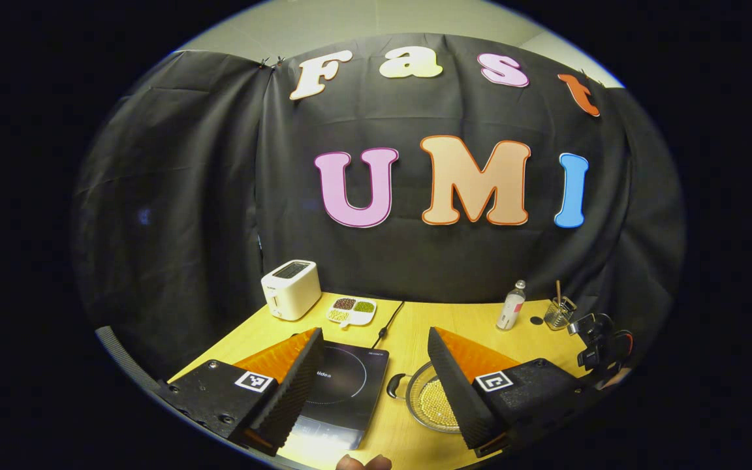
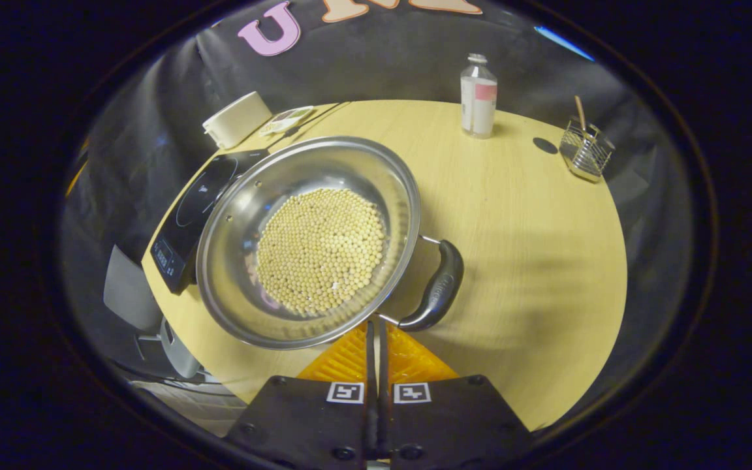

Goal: First push the handle of the pot to place it horizontally, then grasp the pot with both hands and set it on the induction cooktop.

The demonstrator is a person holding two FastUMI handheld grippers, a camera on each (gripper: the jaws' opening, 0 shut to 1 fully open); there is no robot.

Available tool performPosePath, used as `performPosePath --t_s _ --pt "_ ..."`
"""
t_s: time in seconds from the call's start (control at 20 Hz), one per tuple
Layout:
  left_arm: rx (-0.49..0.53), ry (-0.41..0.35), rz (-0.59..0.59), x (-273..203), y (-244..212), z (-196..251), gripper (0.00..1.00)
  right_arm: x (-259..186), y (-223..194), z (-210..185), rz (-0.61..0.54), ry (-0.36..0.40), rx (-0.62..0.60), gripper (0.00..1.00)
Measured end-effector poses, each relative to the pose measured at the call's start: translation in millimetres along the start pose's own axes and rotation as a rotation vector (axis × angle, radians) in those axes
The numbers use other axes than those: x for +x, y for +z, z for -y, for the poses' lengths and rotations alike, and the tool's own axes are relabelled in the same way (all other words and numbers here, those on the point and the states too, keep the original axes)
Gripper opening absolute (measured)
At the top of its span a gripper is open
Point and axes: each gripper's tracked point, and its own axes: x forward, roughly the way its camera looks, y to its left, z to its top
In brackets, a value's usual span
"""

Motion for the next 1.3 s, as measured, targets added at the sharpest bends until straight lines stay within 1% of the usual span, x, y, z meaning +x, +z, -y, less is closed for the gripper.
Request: performPosePath --t_s 0.05,0.3,0.45,0.5,0.55,0.6,0.65,0.7,0.75,0.9,0.95,1.0,1.05,1.1,1.15,1.25,1.3 --pt "0.001 -0.001 0.000 -0.3 -1.1 1.4 0.97 0.6 0.5 0.4 -0.003 0.001 0.004 0.03" --pt "0.000 -0.006 -0.004 -0.8 -3.0 2.8 0.96 1.1 2.4 3.2 -0.001 -0.011 0.017 0.03" --pt "-0.007 -0.030 -0.015 1.2 -7.9 4.5 0.96 -3.9 3.1 6.5 0.006 -0.037 0.021 0.03" --pt "-0.008 -0.043 -0.021 2.9 -10.7 5.8 0.96 -6.2 3.7 8.3 0.010 -0.047 0.026 0.00" --pt "-0.010 -0.060 -0.030 5.6 -15.0 6.8 0.96 -8.4 5.8 9.3 0.019 -0.059 0.038 0.00" --pt "-0.013 -0.083 -0.041 9.4 -19.1 8.5 0.94 -11.2 9.8 11.4 0.033 -0.074 0.052 0.00" --pt "-0.016 -0.107 -0.051 13.7 -22.9 9.9 0.94 -12.3 15.3 15.5 0.052 -0.099 0.065 0.02" --pt "-0.020 -0.132 -0.064 18.2 -27.6 10.4 0.97 -12.7 17.3 17.3 0.052 -0.113 0.071 0.00" --pt "-0.024 -0.154 -0.069 22.7 -29.5 9.0 0.97 -11.7 19.0 18.2 0.044 -0.130 0.073 0.02" --pt "-0.037 -0.203 -0.111 37.7 -42.9 2.2 0.96 -18.2 28.0 22.1 0.042 -0.193 0.071 0.03" --pt "-0.041 -0.215 -0.130 41.7 -48.4 -1.2 0.97 -24.0 34.4 20.7 0.058 -0.209 0.090 0.00" --pt "-0.048 -0.230 -0.147 46.2 -54.2 -3.3 0.97 -29.0 38.0 20.8 0.073 -0.235 0.113 0.03" --pt "-0.064 -0.253 -0.164 50.8 -60.4 -2.6 0.97 -33.7 39.3 22.8 0.079 -0.264 0.139 0.00" --pt "-0.079 -0.276 -0.189 55.9 -68.9 -0.8 0.97 -37.4 39.0 24.6 0.081 -0.290 0.165 0.03" --pt "-0.090 -0.299 -0.216 60.4 -77.5 1.7 0.97 -40.3 40.2 26.6 0.085 -0.317 0.195 0.03" --pt "-0.097 -0.347 -0.268 69.4 -96.3 9.1 0.97 -48.1 48.6 27.7 0.120 -0.348 0.268 0.03" --pt "-0.097 -0.374 -0.290 73.9 -104.9 14.9 0.98 -51.4 52.5 28.7 0.139 -0.362 0.304 0.00"
